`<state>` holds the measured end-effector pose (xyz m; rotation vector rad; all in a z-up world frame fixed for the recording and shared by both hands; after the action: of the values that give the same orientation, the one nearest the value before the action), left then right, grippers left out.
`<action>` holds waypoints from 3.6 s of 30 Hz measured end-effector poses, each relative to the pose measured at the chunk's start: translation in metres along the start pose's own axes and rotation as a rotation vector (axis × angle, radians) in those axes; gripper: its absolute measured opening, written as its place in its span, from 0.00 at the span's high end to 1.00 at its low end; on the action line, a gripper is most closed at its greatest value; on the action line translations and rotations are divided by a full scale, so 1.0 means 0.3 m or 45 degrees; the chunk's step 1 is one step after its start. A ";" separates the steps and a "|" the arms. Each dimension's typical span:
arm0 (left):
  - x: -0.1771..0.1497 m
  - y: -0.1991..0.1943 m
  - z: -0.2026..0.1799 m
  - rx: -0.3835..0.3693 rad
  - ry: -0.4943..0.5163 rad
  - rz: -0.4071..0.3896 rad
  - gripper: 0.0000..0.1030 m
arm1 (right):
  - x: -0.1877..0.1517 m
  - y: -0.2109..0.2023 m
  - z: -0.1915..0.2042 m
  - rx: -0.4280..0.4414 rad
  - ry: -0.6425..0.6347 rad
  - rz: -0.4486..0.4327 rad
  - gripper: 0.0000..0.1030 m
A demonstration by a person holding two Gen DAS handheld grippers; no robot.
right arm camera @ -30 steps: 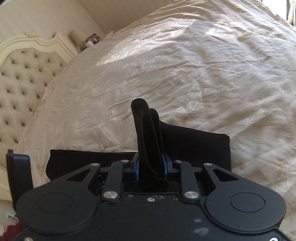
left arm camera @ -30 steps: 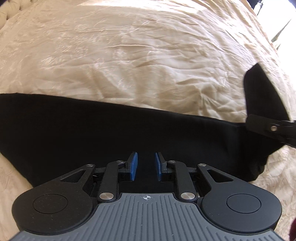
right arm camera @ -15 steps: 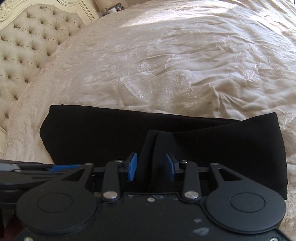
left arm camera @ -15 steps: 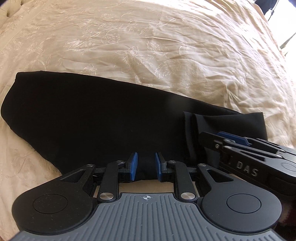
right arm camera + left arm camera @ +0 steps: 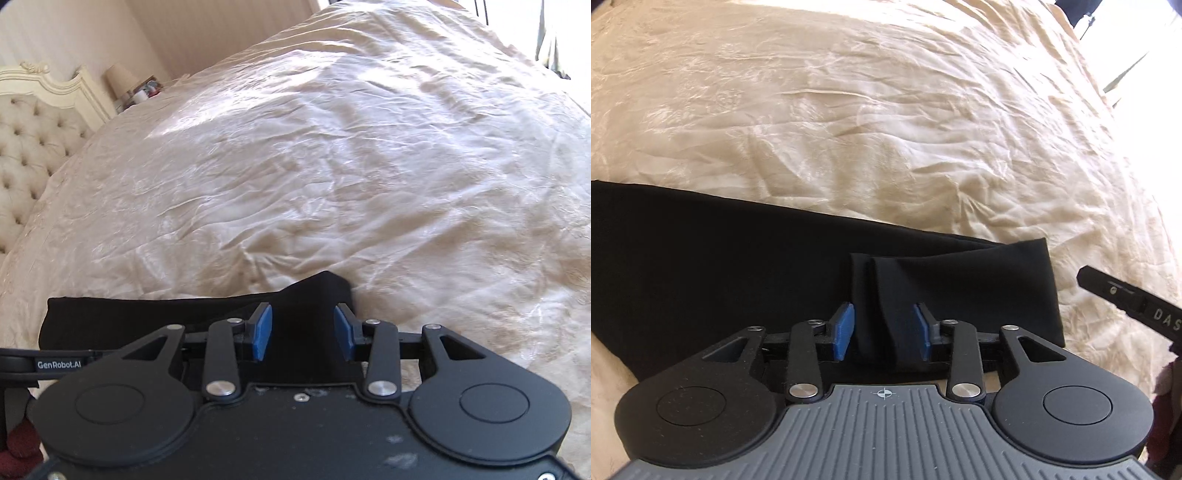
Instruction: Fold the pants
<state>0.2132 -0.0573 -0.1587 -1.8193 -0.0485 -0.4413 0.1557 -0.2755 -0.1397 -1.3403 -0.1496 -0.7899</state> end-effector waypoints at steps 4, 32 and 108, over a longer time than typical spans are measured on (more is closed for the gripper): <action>-0.029 0.092 -0.016 0.073 -0.021 0.104 0.64 | 0.003 -0.023 -0.054 -0.018 0.035 -0.010 0.60; -0.018 0.182 0.044 0.176 0.069 0.156 0.87 | -0.045 0.331 -0.009 -0.047 -0.225 0.278 0.99; -0.115 -0.241 1.187 0.136 -0.201 -0.085 0.57 | -0.645 0.282 0.984 -0.074 -0.240 0.425 0.92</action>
<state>0.2597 0.3039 -0.1835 -1.7472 -0.2379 -0.3349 0.1613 0.0753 -0.2329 -1.4473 -0.0489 -0.3897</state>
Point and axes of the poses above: each gripper's, at about its wrist camera, not at the fingertips, and y roughly the way its jaws point, z to its left, x to its top, the point moved 8 cm from there along y, roughly the way its jaws point, and after that the axes turned 4 degrees about -x, right-handed, at the moved point
